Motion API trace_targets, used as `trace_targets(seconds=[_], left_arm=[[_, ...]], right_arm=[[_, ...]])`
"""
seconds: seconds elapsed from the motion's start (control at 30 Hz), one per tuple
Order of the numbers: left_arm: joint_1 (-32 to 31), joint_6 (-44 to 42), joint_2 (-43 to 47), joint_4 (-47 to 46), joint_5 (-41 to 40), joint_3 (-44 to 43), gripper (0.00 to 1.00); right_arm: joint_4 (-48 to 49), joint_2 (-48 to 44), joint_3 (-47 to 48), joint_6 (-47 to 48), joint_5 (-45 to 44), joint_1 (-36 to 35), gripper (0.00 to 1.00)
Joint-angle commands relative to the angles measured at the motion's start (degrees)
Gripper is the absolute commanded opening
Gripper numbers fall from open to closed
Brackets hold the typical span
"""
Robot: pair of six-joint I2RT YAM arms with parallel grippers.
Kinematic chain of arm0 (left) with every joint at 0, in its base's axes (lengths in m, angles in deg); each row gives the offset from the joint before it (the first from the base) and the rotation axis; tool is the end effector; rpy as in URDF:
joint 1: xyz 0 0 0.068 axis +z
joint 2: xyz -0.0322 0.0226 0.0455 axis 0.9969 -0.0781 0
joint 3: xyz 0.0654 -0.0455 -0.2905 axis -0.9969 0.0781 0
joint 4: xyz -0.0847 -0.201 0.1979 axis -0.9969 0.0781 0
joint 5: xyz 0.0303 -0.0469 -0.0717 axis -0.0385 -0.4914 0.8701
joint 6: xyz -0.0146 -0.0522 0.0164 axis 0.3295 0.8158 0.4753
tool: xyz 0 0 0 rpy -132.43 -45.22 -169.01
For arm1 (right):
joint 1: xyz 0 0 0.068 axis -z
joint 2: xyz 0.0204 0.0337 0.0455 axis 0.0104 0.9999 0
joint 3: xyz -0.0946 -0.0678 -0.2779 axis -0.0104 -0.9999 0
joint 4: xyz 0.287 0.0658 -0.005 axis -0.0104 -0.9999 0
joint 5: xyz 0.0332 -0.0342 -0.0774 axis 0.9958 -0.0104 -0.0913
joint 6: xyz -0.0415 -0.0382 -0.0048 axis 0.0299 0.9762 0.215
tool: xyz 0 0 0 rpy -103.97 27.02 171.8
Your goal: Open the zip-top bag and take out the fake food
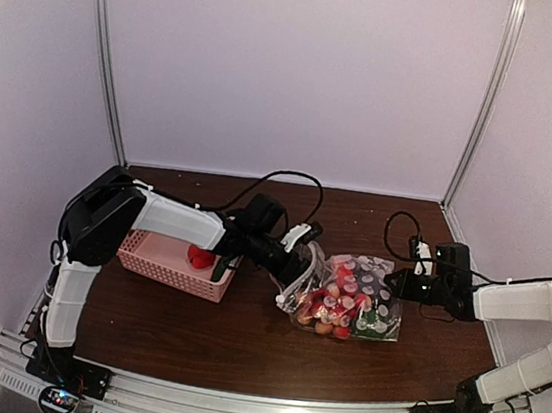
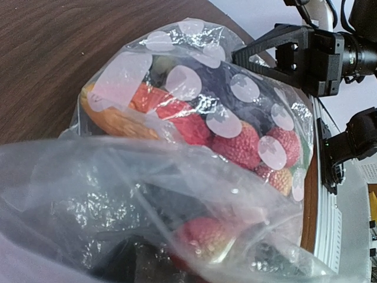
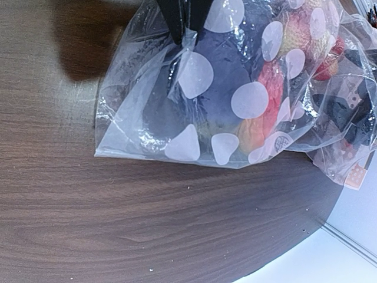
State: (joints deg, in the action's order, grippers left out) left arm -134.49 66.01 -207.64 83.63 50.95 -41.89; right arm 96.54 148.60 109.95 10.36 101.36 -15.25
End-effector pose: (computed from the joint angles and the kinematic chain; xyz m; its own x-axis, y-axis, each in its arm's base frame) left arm 0.3248 -0.4084 0.1433 -0.7208 0.3791 -0.5802 0.6925 0.3585 -0.6260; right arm 0.2508 0.0822 0.1500 -0.7508 0.1690 -0.6386 -0.2733 0.8006 0.5332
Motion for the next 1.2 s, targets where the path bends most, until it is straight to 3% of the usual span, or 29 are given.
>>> trace_targets(seconds=[0.0, 0.43, 0.53, 0.7, 0.8, 1.07, 1.17], left_arm=[[-0.7, -1.7, -2.8, 3.0, -2.1, -2.1, 0.68], [-2.4, -6.3, -7.3, 9.5, -2.0, -5.3, 0.74], [-2.3, -6.4, -6.3, 9.6, -3.6, -5.3, 0.61], [-2.3, -6.6, -1.4, 9.2, -6.6, -4.1, 0.3], [-2.3, -6.8, 1.3, 9.3, -8.1, -3.2, 0.18], [-1.7, -6.8, 9.7, 9.5, -12.1, 0.0, 0.0], [-1.4, -7.1, 12.1, 10.1, -13.0, 0.6, 0.0]], right_arm=[[0.2, 0.5, -1.1, -0.5, 0.1, 0.0, 0.0], [1.2, 1.1, -1.5, -1.4, -0.2, -0.4, 0.0], [0.5, 1.0, -1.0, -1.1, -0.3, -0.5, 0.0], [-0.8, -0.2, -0.6, -0.3, -1.1, -0.4, 0.0], [-0.8, -0.5, -0.5, -0.3, -1.3, -0.3, 0.0], [-1.1, -2.1, -1.1, -0.6, -2.8, -0.2, 0.0], [-1.3, -2.3, -1.1, -0.6, -3.2, -0.1, 0.0]])
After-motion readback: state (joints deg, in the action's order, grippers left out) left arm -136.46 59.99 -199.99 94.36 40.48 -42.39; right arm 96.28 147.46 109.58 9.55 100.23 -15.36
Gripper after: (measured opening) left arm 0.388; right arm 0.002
